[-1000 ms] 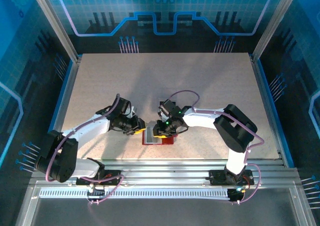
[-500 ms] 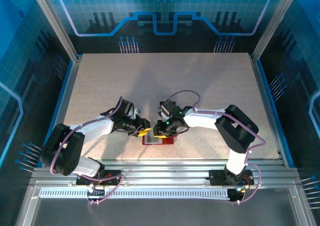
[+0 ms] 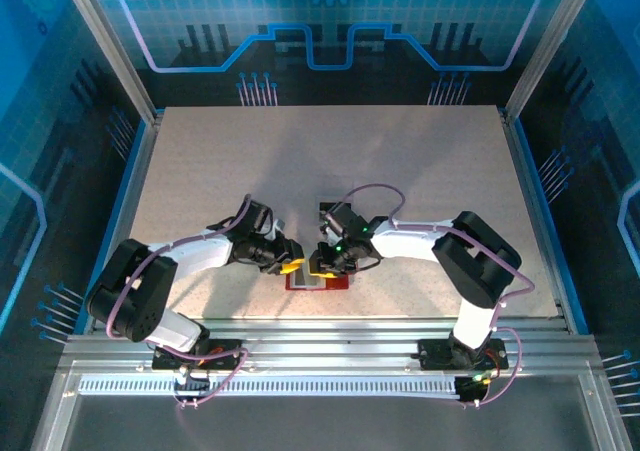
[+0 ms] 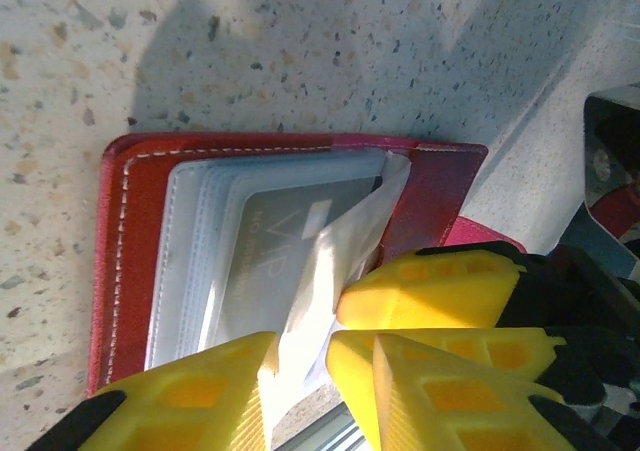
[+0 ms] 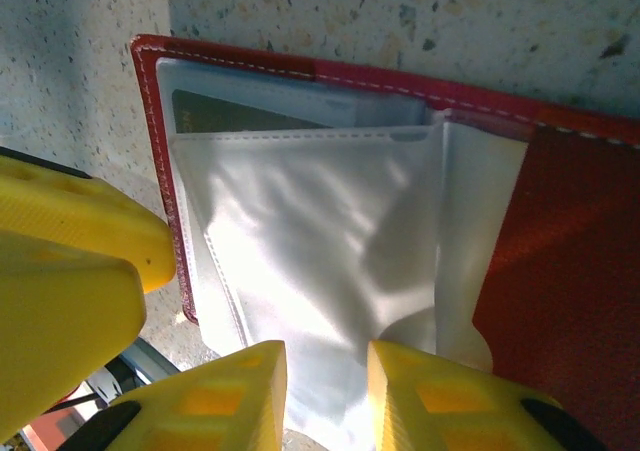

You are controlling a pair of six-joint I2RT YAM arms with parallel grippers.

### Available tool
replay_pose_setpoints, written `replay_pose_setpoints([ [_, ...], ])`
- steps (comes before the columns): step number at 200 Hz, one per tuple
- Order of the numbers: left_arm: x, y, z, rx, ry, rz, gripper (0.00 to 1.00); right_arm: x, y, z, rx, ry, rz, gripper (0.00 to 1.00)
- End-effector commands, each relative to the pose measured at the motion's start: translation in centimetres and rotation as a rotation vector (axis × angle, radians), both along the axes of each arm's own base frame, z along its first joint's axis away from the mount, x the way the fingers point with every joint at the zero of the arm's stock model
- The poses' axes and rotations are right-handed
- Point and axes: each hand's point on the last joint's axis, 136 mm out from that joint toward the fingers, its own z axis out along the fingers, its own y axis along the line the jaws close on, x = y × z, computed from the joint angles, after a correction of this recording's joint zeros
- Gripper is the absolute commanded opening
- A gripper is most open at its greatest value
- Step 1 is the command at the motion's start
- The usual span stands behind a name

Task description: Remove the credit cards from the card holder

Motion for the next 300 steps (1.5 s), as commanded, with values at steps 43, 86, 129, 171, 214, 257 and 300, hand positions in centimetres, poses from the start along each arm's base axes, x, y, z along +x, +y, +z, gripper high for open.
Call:
replay_pose_setpoints([
  [43,-0.7,-0.6,-0.9,0.005,0.041,-0.014,0.33,0.8,-0.3,0.7,0.068,-0.004,-0.073,0.27],
  [86,-0.5,-1.2,-1.1,-0.003,0.043,-0.023,0.32,0.8,-0.3,0.8,0.075,-0.004,-0.07,0.27],
  [129,-0.3,-1.8,-1.3,-0.009,0.044,-0.027,0.31,0.8,-0.4,0.8,0.073,0.001,-0.068,0.27],
  [171,-0.4,-1.3,-1.3,0.023,0.038,-0.024,0.32,0.1,-1.2,-0.2,0.054,0.017,-0.078,0.27],
  [214,-0.6,-1.0,-1.8,0.041,0.047,-0.024,0.37,0.4,-1.9,0.3,0.057,0.001,-0.096,0.27],
  [257,-0.4,-1.2,-1.2,0.032,0.039,-0.024,0.39,0.3,-1.9,-0.1,0.08,0.015,-0.111,0.27],
  [300,0.3,-2.1,0.3,-0.021,0.013,-0.028,0.38,0.3,-1.7,-0.1,0.1,0.022,-0.112,0.27],
])
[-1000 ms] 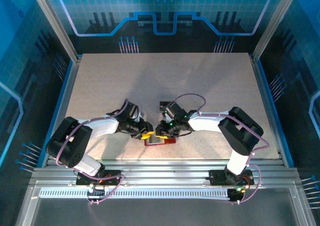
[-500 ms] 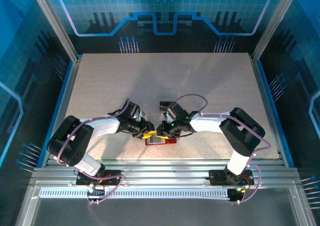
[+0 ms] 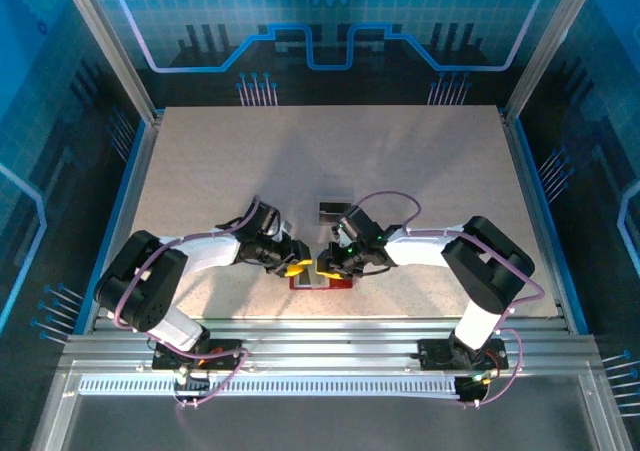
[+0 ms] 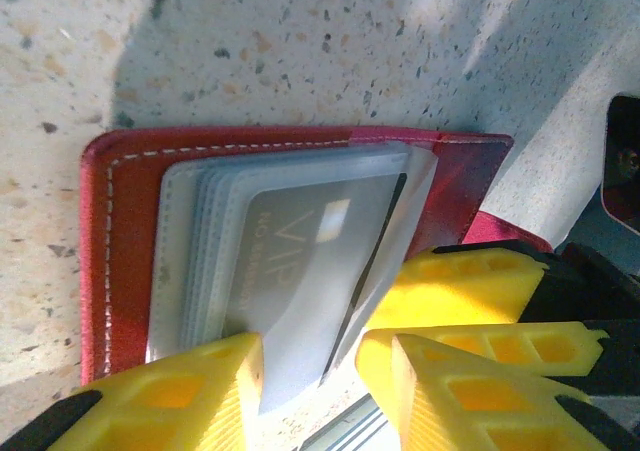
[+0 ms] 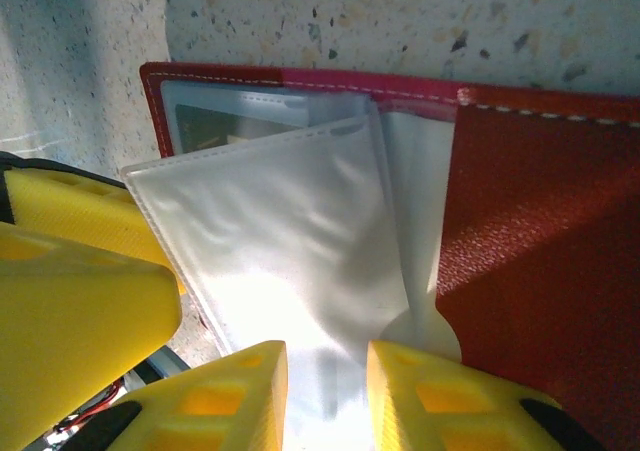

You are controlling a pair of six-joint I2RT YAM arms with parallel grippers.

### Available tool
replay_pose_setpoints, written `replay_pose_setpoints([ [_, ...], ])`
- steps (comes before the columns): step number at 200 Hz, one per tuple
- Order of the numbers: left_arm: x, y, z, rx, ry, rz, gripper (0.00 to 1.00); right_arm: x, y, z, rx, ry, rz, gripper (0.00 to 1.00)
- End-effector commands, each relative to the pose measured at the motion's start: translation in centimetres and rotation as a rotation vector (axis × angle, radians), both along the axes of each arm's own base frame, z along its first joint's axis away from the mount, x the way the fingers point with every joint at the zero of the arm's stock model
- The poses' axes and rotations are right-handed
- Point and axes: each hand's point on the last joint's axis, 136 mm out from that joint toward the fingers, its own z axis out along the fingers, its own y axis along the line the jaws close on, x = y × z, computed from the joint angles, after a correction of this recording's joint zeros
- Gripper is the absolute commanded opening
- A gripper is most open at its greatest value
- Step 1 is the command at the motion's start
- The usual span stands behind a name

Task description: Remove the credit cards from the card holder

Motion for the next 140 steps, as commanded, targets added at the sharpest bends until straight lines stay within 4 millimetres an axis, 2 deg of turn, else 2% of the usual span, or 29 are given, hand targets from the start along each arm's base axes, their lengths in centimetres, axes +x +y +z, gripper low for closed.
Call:
replay_pose_setpoints([
  [1,0.5,-0.7,1.2,-0.02,-0.006,-0.002,0.38,0.0,-0.2,0.0,0.014,0.012,-0.015,0.27],
  [64,0.9,-1.6,1.0,-0.031,0.008,-0.017,0.32,-0.1,-0.4,0.1,0.015,0.011,-0.013,0.27],
  [110,0.8,-1.9,0.8,-0.031,0.014,-0.023,0.32,-0.1,-0.5,0.1,0.018,0.013,-0.014,0.27],
  [140,1.0,-2.2,1.3,-0.041,0.003,-0.028,0.33,0.1,-0.7,1.1,0.036,-0.009,-0.026,0.3],
])
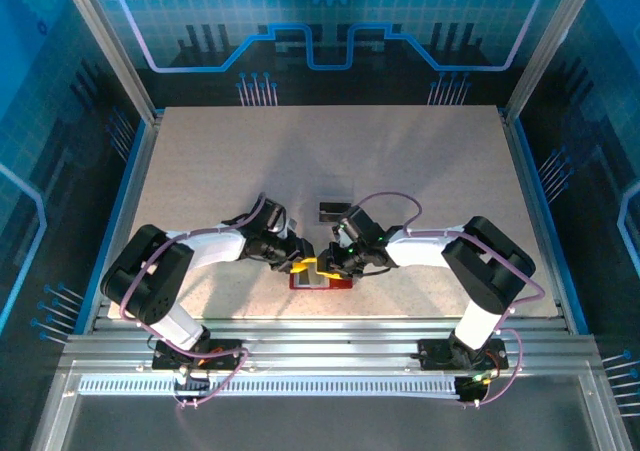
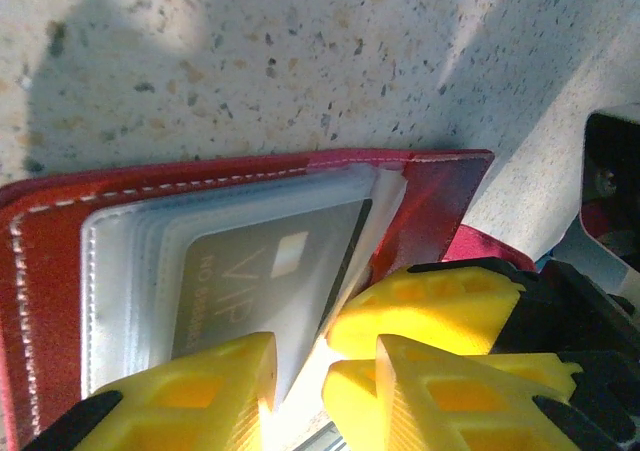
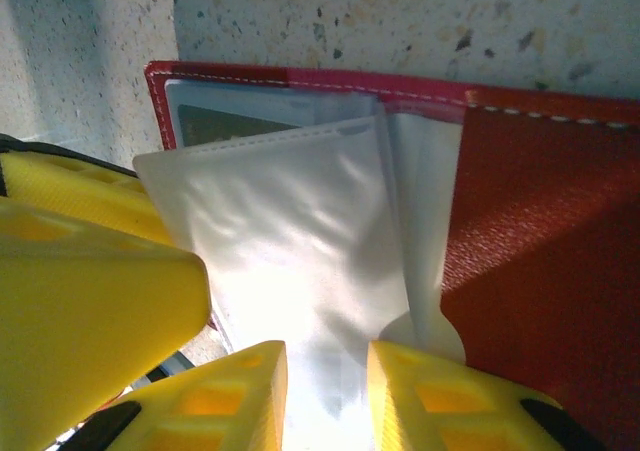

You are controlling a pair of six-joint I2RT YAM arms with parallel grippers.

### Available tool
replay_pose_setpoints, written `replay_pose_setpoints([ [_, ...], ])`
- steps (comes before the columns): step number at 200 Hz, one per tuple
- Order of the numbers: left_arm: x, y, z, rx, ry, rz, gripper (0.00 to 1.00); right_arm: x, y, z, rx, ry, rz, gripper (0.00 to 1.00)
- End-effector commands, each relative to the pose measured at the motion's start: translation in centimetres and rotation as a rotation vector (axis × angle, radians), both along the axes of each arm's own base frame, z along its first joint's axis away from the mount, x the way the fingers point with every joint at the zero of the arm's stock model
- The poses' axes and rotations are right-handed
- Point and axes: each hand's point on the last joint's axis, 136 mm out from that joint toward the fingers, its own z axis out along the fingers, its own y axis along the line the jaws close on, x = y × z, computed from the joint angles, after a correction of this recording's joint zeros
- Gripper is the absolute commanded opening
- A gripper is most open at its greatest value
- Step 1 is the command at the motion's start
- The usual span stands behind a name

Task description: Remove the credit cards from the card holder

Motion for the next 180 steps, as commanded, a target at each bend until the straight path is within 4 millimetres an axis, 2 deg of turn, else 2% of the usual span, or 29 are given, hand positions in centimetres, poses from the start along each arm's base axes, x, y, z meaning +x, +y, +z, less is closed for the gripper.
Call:
replay_pose_setpoints([
  [1,0.1,-1.0,1.2,-0.037,-0.003,-0.021,0.33,0.2,-0.6,1.1,0.023,-0.007,-0.022,0.3],
  [40,0.3,-1.6,2.1,-0.052,-0.015,-0.036,0.35,0.6,-1.9,3.3,0.028,-0.048,-0.046,0.31],
  [99,0.7,-3.5,3.5,-0.077,-0.04,-0.079,0.36,1.5,-5.7,6.1,-0.001,-0.115,-0.114,0.32],
  [148,1.0,-5.8,3.8,-0.087,-0.046,-0.127,0.41,1.5,-10.2,5.1,-0.139,-0.122,-0.153,0.33],
  [180,0.8,-7.3,3.2,-0.084,-0.036,-0.154,0.44,1.4,-11.6,4.4,-0.189,-0.119,-0.156,0.34],
])
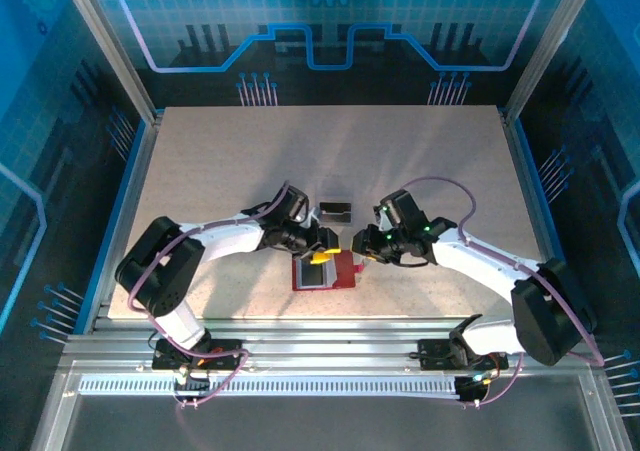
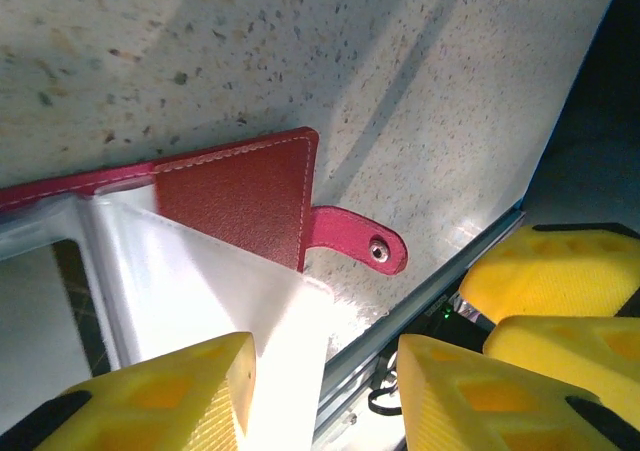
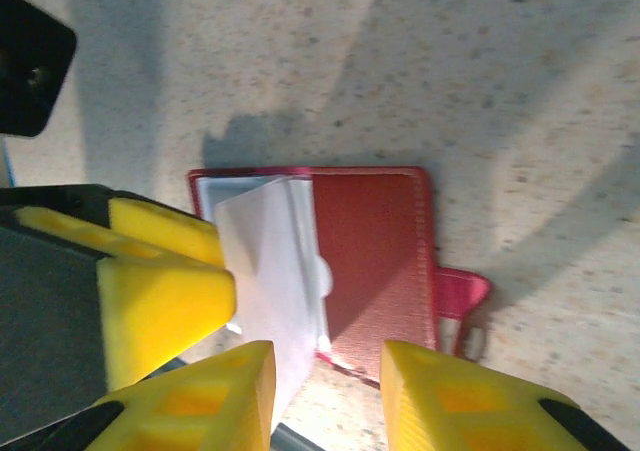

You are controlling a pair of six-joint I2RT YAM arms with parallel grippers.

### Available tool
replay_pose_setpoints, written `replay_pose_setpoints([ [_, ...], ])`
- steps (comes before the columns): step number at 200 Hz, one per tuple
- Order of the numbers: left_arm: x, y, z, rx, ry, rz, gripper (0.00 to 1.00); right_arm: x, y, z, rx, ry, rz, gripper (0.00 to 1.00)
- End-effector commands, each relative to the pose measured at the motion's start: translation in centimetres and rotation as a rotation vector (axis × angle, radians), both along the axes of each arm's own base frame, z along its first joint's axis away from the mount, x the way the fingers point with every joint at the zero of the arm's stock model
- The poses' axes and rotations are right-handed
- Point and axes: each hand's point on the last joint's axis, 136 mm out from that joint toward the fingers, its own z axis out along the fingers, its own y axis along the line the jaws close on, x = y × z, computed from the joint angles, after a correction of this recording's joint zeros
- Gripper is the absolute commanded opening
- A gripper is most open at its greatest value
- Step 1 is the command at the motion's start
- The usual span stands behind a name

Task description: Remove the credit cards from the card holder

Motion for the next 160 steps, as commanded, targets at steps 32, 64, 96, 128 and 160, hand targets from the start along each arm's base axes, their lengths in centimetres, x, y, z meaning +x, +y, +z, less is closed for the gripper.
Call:
replay_pose_setpoints([
  [32,-0.9,-2.7,-1.3,0.0,0.053,-0.053,0.46,-1.2,-2.1,-2.0,-0.08,0.05,0.01,0.34],
  [64,-1.5,-3.5,-2.3,0.013,0.072,-0.069,0.48,-1.2,-1.9,-2.0,-0.067,0.049,0.012,0.35],
  [96,-1.9,-3.9,-2.7,0.028,0.082,-0.087,0.5,-1.3,-1.9,-2.4,-0.065,0.059,0.015,0.35],
  [128,-2.0,-3.7,-3.1,0.049,0.09,-0.088,0.5,-1.4,-1.7,-2.7,-0.059,0.07,0.017,0.35],
  [160,-2.5,-2.7,-3.5,0.095,0.084,-0.089,0.51,-1.4,-1.6,-2.7,-0.053,0.07,0.017,0.35],
])
